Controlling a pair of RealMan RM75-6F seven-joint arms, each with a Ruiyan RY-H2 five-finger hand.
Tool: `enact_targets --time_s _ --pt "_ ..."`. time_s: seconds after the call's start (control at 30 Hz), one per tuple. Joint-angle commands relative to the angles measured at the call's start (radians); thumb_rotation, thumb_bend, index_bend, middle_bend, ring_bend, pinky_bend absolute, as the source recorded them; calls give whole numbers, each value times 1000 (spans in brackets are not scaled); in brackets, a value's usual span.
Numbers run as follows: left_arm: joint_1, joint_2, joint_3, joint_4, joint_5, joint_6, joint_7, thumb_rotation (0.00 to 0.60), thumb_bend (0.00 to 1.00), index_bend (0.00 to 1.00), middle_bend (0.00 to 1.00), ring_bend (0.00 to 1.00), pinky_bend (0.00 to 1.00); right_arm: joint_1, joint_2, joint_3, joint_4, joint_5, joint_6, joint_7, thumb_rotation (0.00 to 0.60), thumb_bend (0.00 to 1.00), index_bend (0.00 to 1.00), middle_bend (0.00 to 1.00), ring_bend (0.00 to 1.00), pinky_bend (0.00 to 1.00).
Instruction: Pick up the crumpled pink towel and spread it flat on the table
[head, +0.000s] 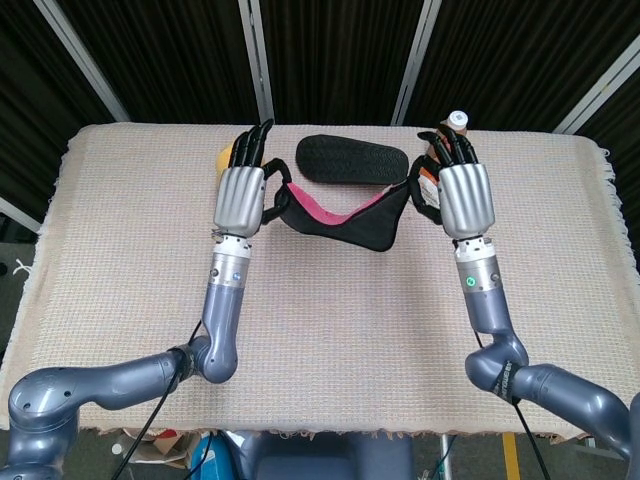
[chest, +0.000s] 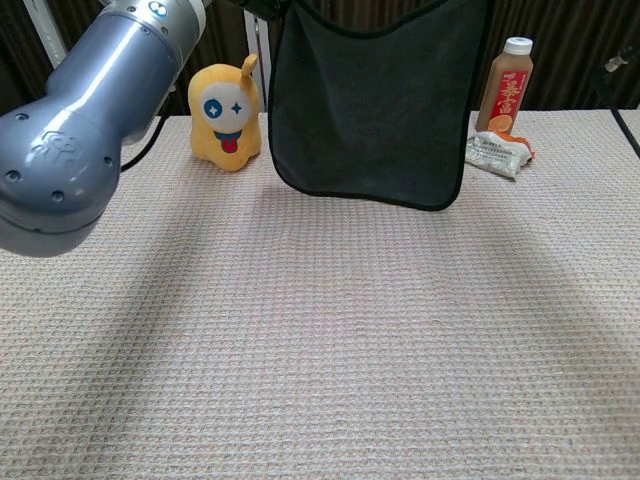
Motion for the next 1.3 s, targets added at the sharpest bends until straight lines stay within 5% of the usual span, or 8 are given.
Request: enact_targets --time_s 0.03,0.53,1.3 --pt "75 23 63 -109 18 49 0 600 501 587 5 0 0 -39 14 -40 -62 -24 26 -23 600 505 656 252 134 188" --pt "225 34 210 -312 46 88 0 600 500 587 5 0 0 -133 -11 -156 -190 -86 62 -101 600 505 656 252 134 189" --pt "321 -31 320 -355 128 107 27 600 500 587 6 0 0 -225 -35 -255 -250 -184 83 -110 600 505 656 255 134 195"
